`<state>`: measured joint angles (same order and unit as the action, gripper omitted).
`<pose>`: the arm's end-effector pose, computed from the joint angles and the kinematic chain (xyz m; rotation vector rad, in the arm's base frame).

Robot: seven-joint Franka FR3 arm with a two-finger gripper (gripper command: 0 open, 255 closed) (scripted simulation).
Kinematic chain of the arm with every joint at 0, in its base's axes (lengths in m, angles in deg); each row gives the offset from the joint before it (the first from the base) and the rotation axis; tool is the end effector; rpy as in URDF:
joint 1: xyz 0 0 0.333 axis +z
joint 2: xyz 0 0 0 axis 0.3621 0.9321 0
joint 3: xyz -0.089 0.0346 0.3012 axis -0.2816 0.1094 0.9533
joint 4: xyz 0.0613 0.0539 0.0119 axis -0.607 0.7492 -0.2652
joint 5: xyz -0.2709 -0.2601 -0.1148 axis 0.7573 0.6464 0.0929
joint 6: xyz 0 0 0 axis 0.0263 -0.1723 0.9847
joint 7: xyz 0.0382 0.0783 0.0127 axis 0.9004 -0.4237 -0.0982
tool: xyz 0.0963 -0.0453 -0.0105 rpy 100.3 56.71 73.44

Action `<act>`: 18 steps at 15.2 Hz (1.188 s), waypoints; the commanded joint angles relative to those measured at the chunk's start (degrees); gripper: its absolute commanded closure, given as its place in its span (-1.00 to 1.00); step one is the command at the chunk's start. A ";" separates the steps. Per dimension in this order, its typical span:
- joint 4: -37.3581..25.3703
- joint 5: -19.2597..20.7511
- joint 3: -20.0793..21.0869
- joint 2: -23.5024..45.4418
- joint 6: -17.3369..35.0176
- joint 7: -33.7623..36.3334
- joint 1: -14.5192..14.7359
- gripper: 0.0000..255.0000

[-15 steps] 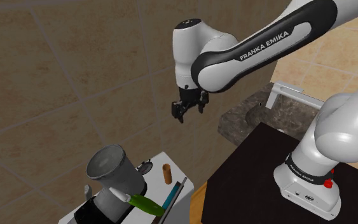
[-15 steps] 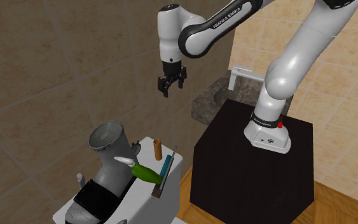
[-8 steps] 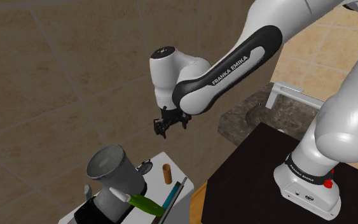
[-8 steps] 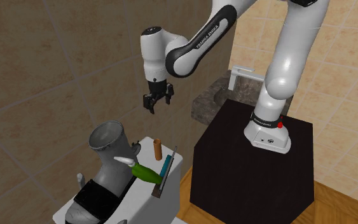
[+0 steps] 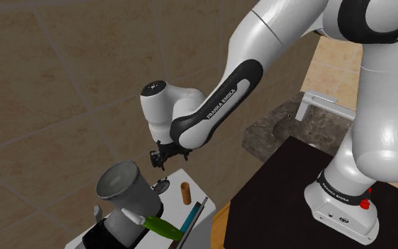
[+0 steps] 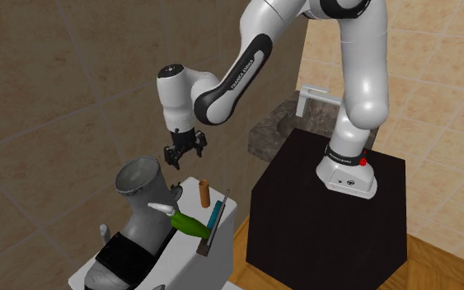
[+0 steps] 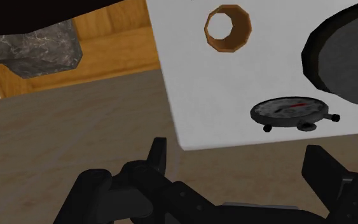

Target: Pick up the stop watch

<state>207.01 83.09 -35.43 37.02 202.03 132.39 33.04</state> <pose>0.4612 0.3481 0.2711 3.0502 -0.4815 0.0503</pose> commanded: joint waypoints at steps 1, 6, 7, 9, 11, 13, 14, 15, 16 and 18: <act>-3.47 2.32 -1.04 4.63 0.68 2.86 1.96 -1.00; -14.54 5.70 -3.64 15.75 0.21 7.60 7.23 -1.00; -15.62 5.87 -3.87 16.73 0.10 7.90 7.69 -1.00; -15.77 6.41 -4.35 17.86 1.05 8.27 8.04 -1.00; -15.97 6.95 -4.82 19.01 1.97 8.64 8.38 -1.00; -16.23 7.48 -5.29 20.18 2.87 9.00 8.72 -1.00; -16.37 7.74 -5.53 20.78 3.31 9.17 8.89 -1.00; -16.45 7.89 -5.67 21.12 3.57 9.27 8.99 -1.00; -16.46 7.88 -5.67 21.12 3.56 9.27 8.99 -1.00; -16.35 7.87 -5.65 21.02 3.57 9.29 8.98 1.00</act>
<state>190.70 90.93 -41.07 57.93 205.55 141.64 41.97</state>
